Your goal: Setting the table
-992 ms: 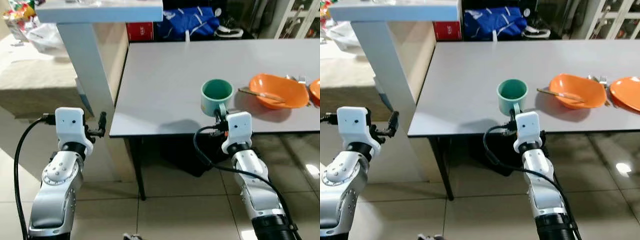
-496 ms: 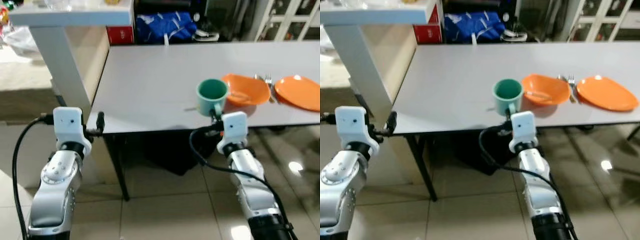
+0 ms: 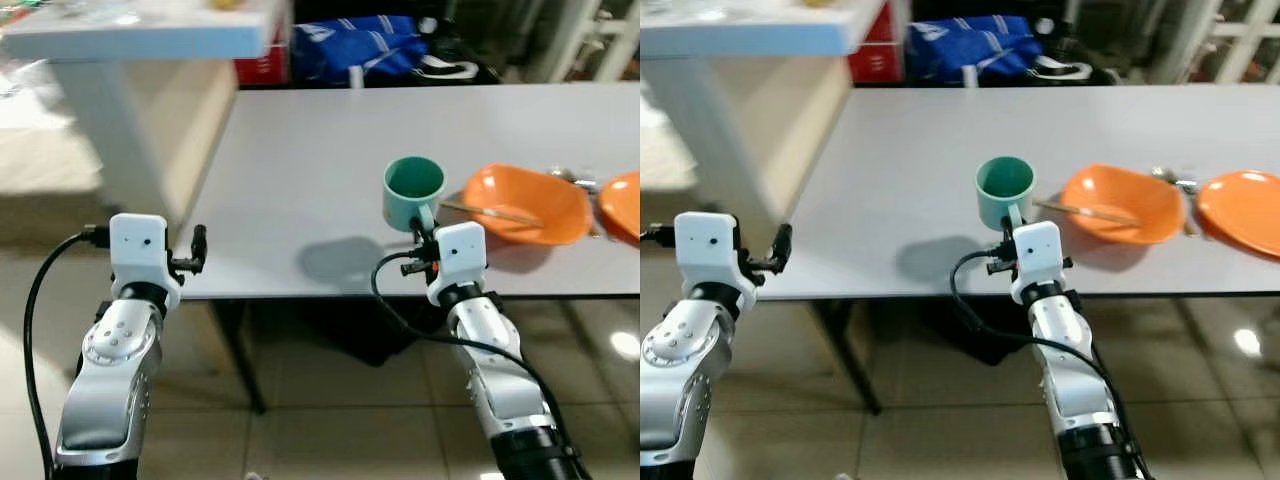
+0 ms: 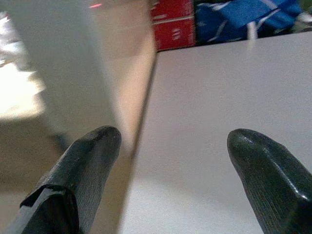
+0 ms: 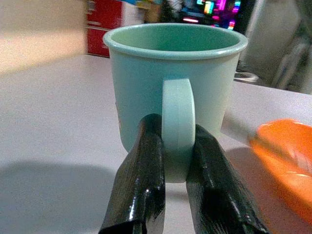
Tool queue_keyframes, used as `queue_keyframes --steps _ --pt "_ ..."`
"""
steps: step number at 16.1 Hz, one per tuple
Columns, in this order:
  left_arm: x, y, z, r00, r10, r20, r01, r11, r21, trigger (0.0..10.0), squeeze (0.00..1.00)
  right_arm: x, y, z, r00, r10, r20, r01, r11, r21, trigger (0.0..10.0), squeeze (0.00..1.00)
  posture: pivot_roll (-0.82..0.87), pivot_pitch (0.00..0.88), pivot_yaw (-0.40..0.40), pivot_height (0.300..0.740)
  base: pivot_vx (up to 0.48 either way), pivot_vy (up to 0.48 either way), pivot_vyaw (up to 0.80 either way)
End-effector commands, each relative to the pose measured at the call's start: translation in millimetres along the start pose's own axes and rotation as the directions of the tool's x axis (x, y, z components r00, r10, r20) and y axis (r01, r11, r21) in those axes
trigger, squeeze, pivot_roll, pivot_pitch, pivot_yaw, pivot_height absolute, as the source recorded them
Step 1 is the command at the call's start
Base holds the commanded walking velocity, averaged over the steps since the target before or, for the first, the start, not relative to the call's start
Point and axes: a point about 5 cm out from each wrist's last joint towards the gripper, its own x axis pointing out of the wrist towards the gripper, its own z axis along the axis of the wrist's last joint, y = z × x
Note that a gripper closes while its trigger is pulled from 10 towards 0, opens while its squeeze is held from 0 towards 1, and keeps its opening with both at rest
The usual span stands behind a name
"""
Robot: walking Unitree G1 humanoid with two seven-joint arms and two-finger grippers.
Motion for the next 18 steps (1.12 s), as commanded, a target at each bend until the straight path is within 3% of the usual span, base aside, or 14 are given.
queue_keyframes --steps 1,13,16,18 --pt "0.3 -4.2 2 1.0 -0.014 0.008 0.014 1.0 0.002 10.0 0.0 -0.3 -10.8 3 0.999 -0.033 0.012 0.034 0.999 -0.015 10.0 0.0 -0.07 0.02 0.048 0.74 0.39 -0.274 0.0" --pt "0.3 -4.2 2 1.0 -0.014 0.008 0.014 1.0 0.002 10.0 0.0 -0.3 -10.8 3 0.999 -0.033 0.012 0.034 0.999 -0.015 10.0 0.0 -0.07 0.02 0.048 0.74 0.39 -0.274 0.0" --pt "-0.1 -6.4 5 0.999 0.009 0.034 -0.008 1.0 -0.03 10.0 0.0 22.2 22.3 48 0.963 0.22 0.156 -0.229 0.972 0.044 10.0 0.0 -0.05 0.009 0.035 0.74 0.0 0.0 0.0" --pt "-0.6 -7.2 6 0.999 0.014 0.038 -0.013 0.999 -0.037 10.0 0.0 26.0 26.6 58 0.946 0.266 0.185 -0.278 0.96 0.043 10.0 0.0 -0.05 0.006 0.032 0.74 0.0 0.0 0.0"
